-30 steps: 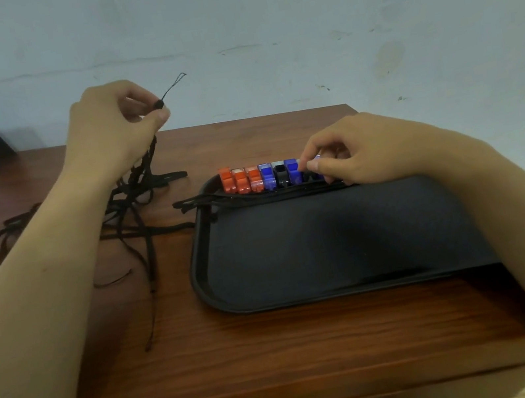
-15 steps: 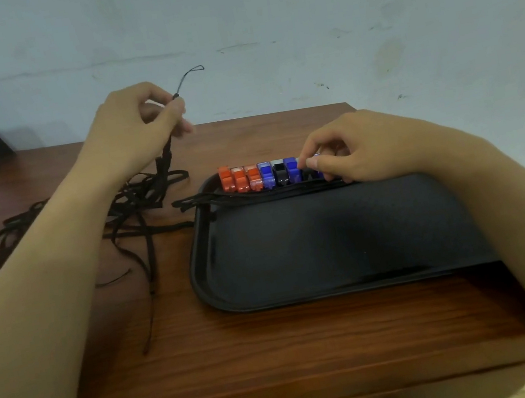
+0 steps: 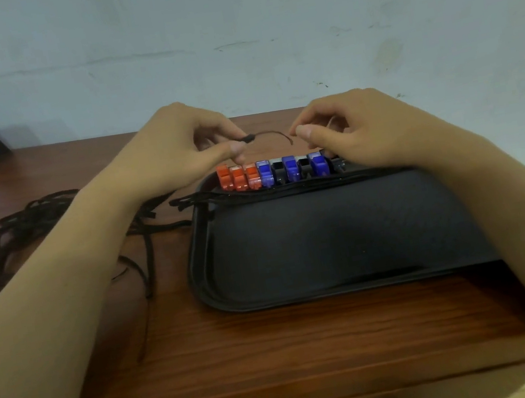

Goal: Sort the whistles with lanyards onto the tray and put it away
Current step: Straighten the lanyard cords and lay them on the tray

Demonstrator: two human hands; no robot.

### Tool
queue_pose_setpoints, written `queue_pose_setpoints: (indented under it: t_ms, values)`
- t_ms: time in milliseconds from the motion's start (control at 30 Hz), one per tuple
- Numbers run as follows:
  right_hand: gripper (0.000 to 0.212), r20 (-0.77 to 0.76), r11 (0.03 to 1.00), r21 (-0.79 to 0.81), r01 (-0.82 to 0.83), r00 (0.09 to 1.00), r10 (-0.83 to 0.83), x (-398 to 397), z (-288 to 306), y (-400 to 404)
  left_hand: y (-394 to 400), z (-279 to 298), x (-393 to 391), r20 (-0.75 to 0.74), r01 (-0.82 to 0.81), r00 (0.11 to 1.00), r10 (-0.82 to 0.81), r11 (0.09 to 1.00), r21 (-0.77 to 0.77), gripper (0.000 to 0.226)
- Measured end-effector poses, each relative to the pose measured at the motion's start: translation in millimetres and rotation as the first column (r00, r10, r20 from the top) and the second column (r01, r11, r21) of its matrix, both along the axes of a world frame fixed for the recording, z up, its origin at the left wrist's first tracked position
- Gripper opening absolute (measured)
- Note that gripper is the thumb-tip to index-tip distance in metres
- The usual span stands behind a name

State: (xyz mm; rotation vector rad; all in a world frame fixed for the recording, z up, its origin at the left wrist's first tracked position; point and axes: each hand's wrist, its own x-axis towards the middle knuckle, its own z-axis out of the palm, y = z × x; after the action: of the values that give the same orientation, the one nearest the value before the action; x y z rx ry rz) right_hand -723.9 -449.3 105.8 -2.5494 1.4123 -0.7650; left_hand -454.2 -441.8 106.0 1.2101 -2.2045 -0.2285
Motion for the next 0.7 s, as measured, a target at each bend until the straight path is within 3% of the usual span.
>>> queue_pose_setpoints:
  t_ms: [200, 367, 533, 700]
  values:
    - [0.027, 0.07, 0.997, 0.033, -0.069, 0.995, 0.066, 9, 5, 13, 7, -4, -15, 0.01, 0.055, 0.998, -0.055, 0.998, -0.004, 0.011]
    - [0.015, -0.03, 0.99, 0.058, -0.132, 0.991, 0.134, 13, 1, 14, 12, -3, -20, 0.011, 0.101, 0.995, -0.101, 0.995, 0.007, 0.012]
    - [0.032, 0.013, 0.989, 0.044, -0.141, 0.99, 0.14, 14, 2, 14, 11, -2, -18, 0.031, 0.089, 0.995, -0.09, 0.996, 0.032, 0.016]
    - [0.034, 0.078, 0.998, 0.018, -0.065, 0.995, 0.063, 12, 2, 10, 9, -1, -13, 0.075, 0.051, 0.995, -0.058, 0.995, 0.087, 0.025]
